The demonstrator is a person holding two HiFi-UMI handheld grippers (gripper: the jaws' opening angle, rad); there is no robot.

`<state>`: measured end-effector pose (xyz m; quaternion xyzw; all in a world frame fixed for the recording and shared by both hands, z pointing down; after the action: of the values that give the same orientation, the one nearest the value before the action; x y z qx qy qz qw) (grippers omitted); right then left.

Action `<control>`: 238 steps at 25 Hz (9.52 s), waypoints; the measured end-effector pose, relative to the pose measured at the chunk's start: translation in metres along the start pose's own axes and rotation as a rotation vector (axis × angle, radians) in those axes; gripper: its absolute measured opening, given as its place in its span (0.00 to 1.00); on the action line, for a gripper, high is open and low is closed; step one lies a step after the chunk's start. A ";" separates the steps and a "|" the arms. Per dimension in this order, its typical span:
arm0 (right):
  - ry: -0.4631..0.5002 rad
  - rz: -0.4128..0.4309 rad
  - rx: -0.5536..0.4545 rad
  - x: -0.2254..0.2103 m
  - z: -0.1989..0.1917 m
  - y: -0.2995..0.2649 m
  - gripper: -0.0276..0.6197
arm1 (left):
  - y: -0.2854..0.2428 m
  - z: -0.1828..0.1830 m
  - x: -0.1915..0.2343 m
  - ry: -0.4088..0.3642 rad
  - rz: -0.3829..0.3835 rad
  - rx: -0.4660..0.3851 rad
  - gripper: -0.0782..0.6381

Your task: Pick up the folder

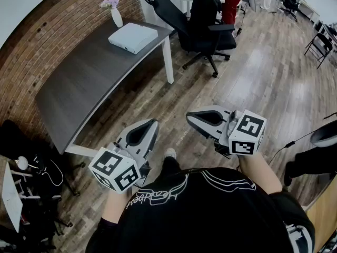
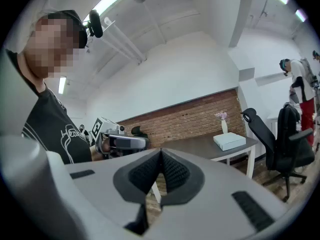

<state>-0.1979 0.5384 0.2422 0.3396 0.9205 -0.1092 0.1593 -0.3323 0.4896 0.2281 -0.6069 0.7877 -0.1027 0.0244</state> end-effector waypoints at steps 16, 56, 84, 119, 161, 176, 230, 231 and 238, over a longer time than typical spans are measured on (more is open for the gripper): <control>-0.033 -0.024 -0.016 -0.016 -0.009 0.012 0.04 | -0.024 -0.008 -0.001 0.017 -0.032 0.020 0.12; -0.134 0.061 -0.026 -0.426 0.159 -0.150 0.04 | -0.316 0.057 0.345 0.124 0.159 0.001 0.12; -0.120 0.411 0.263 -0.637 0.202 -0.274 0.04 | -0.395 0.037 0.461 0.308 0.659 -0.051 0.12; -0.313 0.131 0.524 -0.771 0.073 -0.456 0.27 | -0.355 -0.144 0.642 0.736 0.732 0.183 0.36; -0.355 0.047 0.489 -0.760 0.056 -0.403 0.20 | -0.365 -0.154 0.590 0.752 0.765 0.160 0.33; -0.347 0.052 0.519 -0.744 0.044 -0.358 0.20 | -0.368 -0.159 0.543 0.768 0.769 0.145 0.33; -0.812 0.279 0.580 -0.746 0.006 -0.352 0.47 | -0.386 -0.196 0.526 1.055 0.427 -0.076 0.57; -0.811 0.279 0.580 -0.746 0.006 -0.352 0.47 | -0.385 -0.195 0.526 1.052 0.429 -0.080 0.57; -0.788 0.276 0.594 -0.744 0.008 -0.351 0.47 | -0.387 -0.194 0.526 1.044 0.424 -0.066 0.57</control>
<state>0.1074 -0.1649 0.5413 0.4216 0.6662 -0.4640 0.4038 -0.1338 -0.0838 0.5366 -0.3044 0.8028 -0.3576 -0.3674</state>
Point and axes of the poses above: the fingertips, and each gripper's own axes: y backward along the fingers, x to its left, z out of its top, the point moved 4 cm from there along y, backward along the fingers, and after that the axes turned 9 degrees about -y, right-handed, at the moved point
